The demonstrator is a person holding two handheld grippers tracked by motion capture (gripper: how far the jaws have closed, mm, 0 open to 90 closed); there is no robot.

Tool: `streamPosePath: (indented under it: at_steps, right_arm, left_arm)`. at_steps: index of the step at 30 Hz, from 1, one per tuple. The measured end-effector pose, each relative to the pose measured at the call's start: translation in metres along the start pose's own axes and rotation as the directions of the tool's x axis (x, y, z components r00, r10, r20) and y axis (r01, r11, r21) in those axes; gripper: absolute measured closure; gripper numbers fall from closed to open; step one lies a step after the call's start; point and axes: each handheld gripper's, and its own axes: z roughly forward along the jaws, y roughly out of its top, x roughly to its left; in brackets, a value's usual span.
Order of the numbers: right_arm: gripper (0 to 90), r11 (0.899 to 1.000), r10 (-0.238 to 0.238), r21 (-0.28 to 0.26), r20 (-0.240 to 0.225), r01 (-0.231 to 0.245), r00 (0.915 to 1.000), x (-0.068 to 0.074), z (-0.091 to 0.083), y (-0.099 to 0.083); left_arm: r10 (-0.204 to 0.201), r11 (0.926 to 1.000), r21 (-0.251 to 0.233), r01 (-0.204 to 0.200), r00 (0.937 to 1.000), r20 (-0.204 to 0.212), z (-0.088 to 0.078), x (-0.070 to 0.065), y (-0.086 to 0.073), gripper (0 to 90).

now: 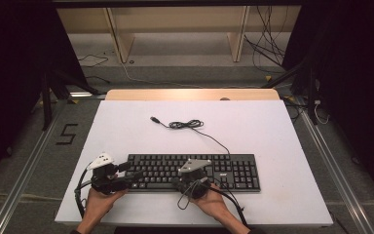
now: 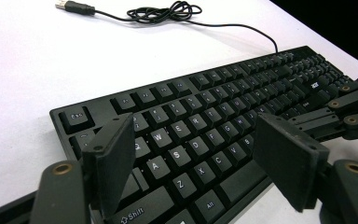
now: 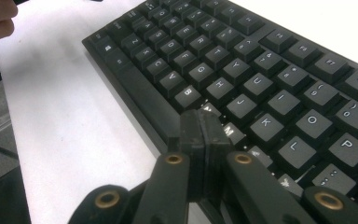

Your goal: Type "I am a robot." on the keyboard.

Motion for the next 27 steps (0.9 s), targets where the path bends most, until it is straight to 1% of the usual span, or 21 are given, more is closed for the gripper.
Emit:
streamPosePath:
  at_steps: [4,8,10,12,13,14,18,19,21,23,25,27]
  right_arm:
    - [90.0,1.0,-0.001,0.013,0.001,0.001,1.0,0.0,0.002,-0.001]
    - [90.0,1.0,-0.002,0.015,-0.001,0.002,1.0,0.0,0.003,-0.001]
    - [90.0,1.0,-0.004,0.026,0.005,0.004,1.0,0.001,0.005,-0.002]
    - [90.0,1.0,-0.007,0.021,0.007,0.006,1.0,0.001,0.005,-0.003]
    - [90.0,1.0,-0.019,0.022,0.008,0.018,0.9998,0.001,0.005,-0.003]
    - [90.0,1.0,-0.019,0.022,0.008,0.018,0.9998,0.001,0.005,-0.003]
    - [90.0,1.0,0.003,0.021,0.0,-0.003,1.0,0.0,0.004,-0.002]
    - [89.3,1.0,0.01,0.018,-0.003,-0.01,0.9999,0.0,0.004,-0.002]
    - [84.9,1.0,0.024,0.006,-0.011,-0.024,0.9997,-0.002,0.002,-0.001]
    - [83.2,0.999,0.035,-0.021,-0.028,-0.036,0.999,-0.004,-0.002,0.0]
    - [79.1,0.997,0.052,-0.045,-0.041,-0.054,0.9978,-0.006,-0.007,0.002]
    - [75.9,0.996,0.052,-0.064,-0.04,-0.055,0.9979,-0.007,-0.011,0.003]
  left_arm:
    - [0.003,1.0,0.004,-0.003,1.0,0.001,0.0,0.0,0.0,29.2]
    - [0.001,1.0,0.002,-0.001,1.0,-0.001,0.0,0.0,0.0,29.1]
    - [0.001,1.0,0.002,-0.001,1.0,-0.001,0.0,0.0,0.0,29.1]
    - [0.0,1.0,0.001,0.0,1.0,-0.001,0.0,0.0,0.0,29.1]
    - [0.001,1.0,0.001,-0.001,1.0,-0.001,0.0,0.0,0.0,29.1]
    - [0.001,1.0,0.002,-0.001,1.0,-0.002,0.0,0.0,0.0,29.1]
    - [0.002,1.0,0.002,-0.002,1.0,-0.004,0.0,0.001,0.0,29.1]
    - [0.002,1.0,0.004,-0.002,1.0,-0.006,0.0,0.001,0.0,29.1]
    - [0.001,1.0,0.005,-0.001,0.9999,-0.013,0.0,0.002,0.0,29.3]
    - [-0.003,0.9999,0.011,0.003,0.9998,-0.019,0.0,0.003,0.0,29.5]
    - [-0.005,0.9999,0.011,0.005,0.9997,-0.023,0.0,0.004,0.0,30.1]
    - [-0.009,0.9999,0.01,0.009,0.9996,-0.027,0.0,0.004,0.0,31.8]
